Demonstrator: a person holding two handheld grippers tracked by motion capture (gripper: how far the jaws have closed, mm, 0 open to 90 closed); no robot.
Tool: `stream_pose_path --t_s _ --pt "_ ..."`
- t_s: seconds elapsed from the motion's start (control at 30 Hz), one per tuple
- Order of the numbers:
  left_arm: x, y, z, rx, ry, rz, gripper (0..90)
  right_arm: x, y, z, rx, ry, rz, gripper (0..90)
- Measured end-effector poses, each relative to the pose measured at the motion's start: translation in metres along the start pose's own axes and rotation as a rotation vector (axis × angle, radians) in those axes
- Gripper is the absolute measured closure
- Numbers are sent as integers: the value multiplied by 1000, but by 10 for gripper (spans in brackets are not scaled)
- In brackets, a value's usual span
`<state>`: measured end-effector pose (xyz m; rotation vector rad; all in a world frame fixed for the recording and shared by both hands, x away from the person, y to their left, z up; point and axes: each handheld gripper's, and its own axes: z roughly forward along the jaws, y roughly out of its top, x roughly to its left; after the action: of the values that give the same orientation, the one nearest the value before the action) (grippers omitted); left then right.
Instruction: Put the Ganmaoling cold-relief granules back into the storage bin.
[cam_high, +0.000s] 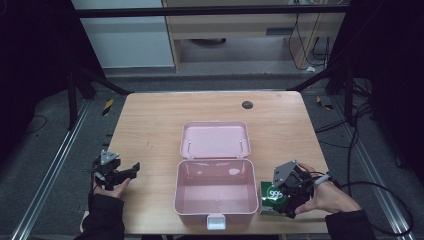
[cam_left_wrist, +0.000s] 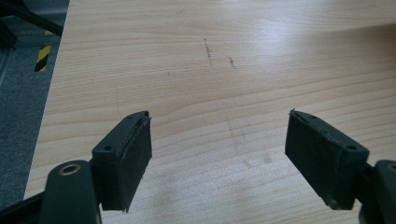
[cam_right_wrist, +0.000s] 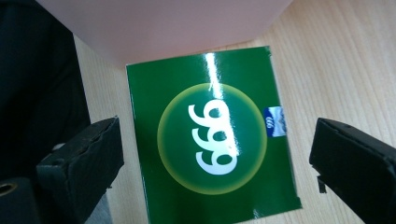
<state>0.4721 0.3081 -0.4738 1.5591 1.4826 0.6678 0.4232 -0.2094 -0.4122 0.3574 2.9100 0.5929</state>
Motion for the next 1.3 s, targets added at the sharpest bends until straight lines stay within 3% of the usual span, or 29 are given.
stream_pose_path --t_s 0.53,0.83,0.97,1.3 --pt "0 0 0 3 0 4 221 -3 -1 25 68 31 -13 42" --pt "0 0 0 7 1 7 222 -4 -4 38 89 60 -20 90" --pt "0 0 0 7 1 7 222 -5 -4 39 92 69 -31 98" --pt "0 0 1 6 0 6 222 -7 -3 37 114 82 8 153"
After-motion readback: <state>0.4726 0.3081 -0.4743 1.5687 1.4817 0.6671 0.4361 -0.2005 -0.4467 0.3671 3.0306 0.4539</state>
